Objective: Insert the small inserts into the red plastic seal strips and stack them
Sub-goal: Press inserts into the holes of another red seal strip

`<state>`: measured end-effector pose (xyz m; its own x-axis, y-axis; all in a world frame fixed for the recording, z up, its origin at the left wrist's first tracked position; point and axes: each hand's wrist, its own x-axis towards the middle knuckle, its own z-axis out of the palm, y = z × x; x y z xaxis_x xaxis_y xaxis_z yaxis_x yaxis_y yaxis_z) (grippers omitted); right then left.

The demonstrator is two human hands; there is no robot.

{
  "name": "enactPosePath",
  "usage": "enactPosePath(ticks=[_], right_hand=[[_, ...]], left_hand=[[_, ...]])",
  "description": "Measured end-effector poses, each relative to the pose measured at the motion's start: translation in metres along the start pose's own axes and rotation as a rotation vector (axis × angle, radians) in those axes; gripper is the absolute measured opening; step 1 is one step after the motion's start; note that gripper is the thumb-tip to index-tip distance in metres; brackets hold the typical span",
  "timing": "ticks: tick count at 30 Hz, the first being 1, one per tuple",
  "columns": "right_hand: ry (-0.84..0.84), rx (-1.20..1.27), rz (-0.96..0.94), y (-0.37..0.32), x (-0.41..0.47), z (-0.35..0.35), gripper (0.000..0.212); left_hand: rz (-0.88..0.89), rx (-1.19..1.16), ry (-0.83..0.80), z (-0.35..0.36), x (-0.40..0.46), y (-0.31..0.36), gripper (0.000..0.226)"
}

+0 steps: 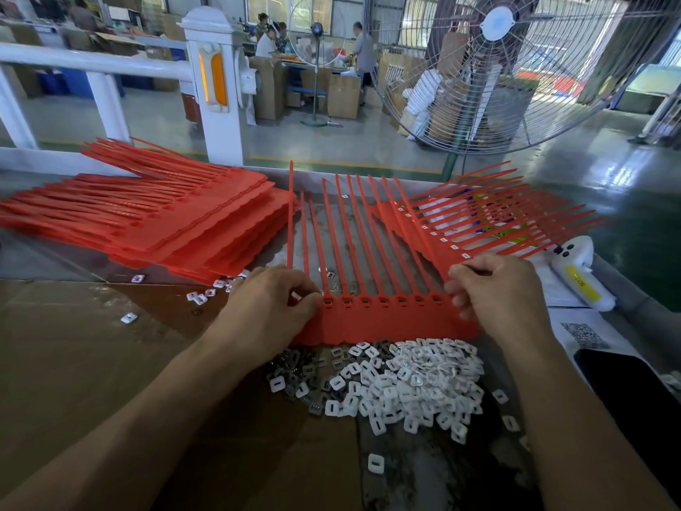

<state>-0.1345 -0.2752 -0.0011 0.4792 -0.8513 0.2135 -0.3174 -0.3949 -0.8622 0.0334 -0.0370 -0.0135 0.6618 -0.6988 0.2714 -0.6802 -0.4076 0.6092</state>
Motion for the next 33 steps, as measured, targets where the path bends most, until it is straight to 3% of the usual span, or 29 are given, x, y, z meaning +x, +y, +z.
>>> enactPosePath(ticks=[6, 15, 19, 25, 28, 33], right_hand=[[-0.027, -0.213, 0.064, 0.012, 0.008, -0.009, 0.022], [-0.11, -0.252, 0.115, 0.008, 0.005, -0.007, 0.009], [-0.136, -0.298, 0.109, 0.006, 0.003, -0.005, 0.012], [-0.101, -0.331, 0.1, 0.005, 0.003, -0.004, 0.007], [-0.078, -0.326, 0.103, 0.006, 0.003, -0.004, 0.021], [-0.075, -0.308, 0.108, 0.009, 0.005, -0.004, 0.019]], left_hand=[[-0.001, 0.001, -0.004, 0.0, 0.0, 0.0, 0.013], [-0.014, -0.009, -0.003, 0.001, 0.0, -0.001, 0.011], [-0.017, -0.012, -0.005, 0.001, 0.0, -0.002, 0.012], [-0.012, -0.009, 0.005, 0.001, 0.0, -0.002, 0.012], [-0.014, -0.001, -0.008, 0.001, -0.001, -0.002, 0.012], [-0.009, -0.001, -0.002, 0.001, -0.001, -0.002, 0.013]])
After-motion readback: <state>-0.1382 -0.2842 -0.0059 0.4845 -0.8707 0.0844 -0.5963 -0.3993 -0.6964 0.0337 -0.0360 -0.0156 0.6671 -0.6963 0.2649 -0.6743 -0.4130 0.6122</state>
